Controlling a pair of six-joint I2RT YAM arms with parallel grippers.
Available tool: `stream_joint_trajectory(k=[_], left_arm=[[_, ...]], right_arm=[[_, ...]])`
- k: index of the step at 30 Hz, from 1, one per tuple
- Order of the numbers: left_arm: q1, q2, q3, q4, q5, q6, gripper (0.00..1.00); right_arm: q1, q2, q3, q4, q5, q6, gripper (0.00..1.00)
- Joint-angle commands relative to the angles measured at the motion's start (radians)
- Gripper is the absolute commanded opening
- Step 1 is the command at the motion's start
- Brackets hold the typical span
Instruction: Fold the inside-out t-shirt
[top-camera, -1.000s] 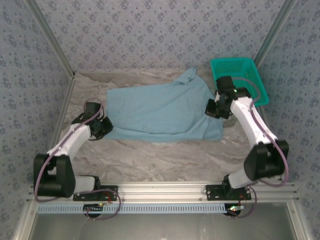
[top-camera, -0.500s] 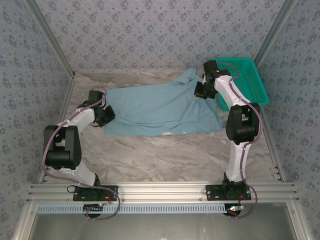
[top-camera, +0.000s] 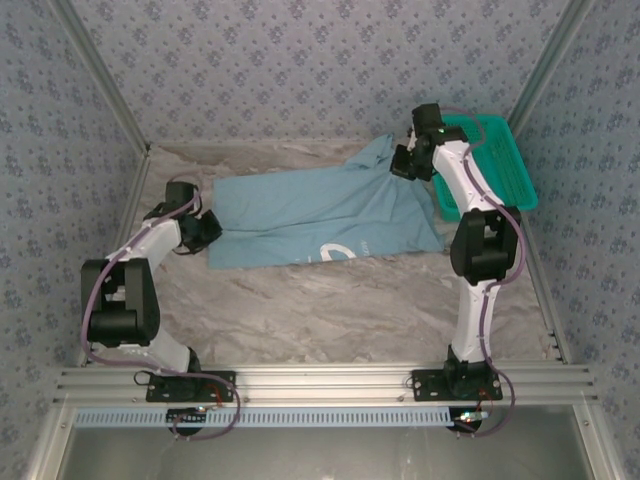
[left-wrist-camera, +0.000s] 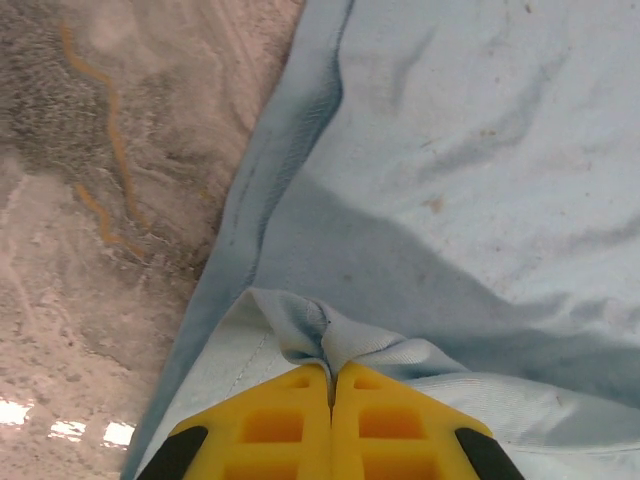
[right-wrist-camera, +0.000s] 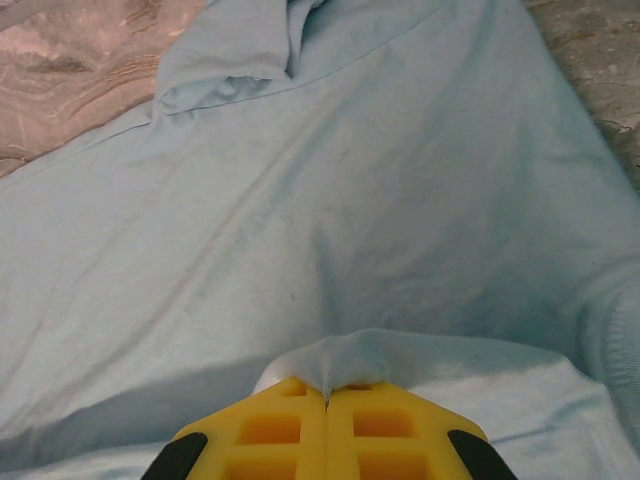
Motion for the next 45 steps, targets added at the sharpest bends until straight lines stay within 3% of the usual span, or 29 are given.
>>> stream_joint_trajectory(k=[1, 7, 13, 18, 22, 25, 28, 33, 36, 45], left_arm=[[0.009, -0.009, -0.009, 0.007, 0.017, 0.016, 0.00], [0.007, 0.060, 0.029, 0.037, 0.044, 0.009, 0.03], [0.008, 0.133, 0.058, 0.074, 0.035, 0.000, 0.06], [0.010, 0.173, 0.101, 0.082, 0.010, -0.006, 0.22], [0.009, 0.139, 0.107, 0.081, -0.045, -0.011, 0.34], [0.009, 0.061, 0.069, 0.086, -0.108, -0.016, 0.43], [-0.003, -0.048, -0.012, 0.109, -0.133, -0.032, 0.52], [-0.100, -0.121, -0.095, 0.121, -0.006, -0.022, 0.57], [-0.147, -0.088, -0.113, 0.157, 0.089, -0.036, 0.57], [-0.164, 0.115, -0.014, 0.123, 0.025, 0.045, 0.57]], right_arm=[[-0.015, 0.043, 0.027, -0.030, 0.032, -0.016, 0.03], [-0.020, 0.106, 0.054, 0.022, 0.019, 0.011, 0.03], [-0.015, 0.190, 0.069, 0.197, -0.095, 0.102, 0.07], [-0.020, 0.289, 0.200, 0.177, -0.131, 0.120, 0.33], [-0.017, 0.252, 0.245, 0.084, -0.090, 0.029, 0.41], [-0.014, 0.125, 0.105, 0.085, -0.059, -0.051, 0.41], [-0.007, -0.052, -0.183, 0.184, -0.057, -0.058, 0.42], [-0.015, -0.231, -0.542, 0.278, -0.092, -0.045, 0.44], [-0.018, -0.221, -0.585, 0.278, -0.083, -0.073, 0.44], [-0.040, -0.112, -0.584, 0.202, 0.067, -0.101, 0.34]])
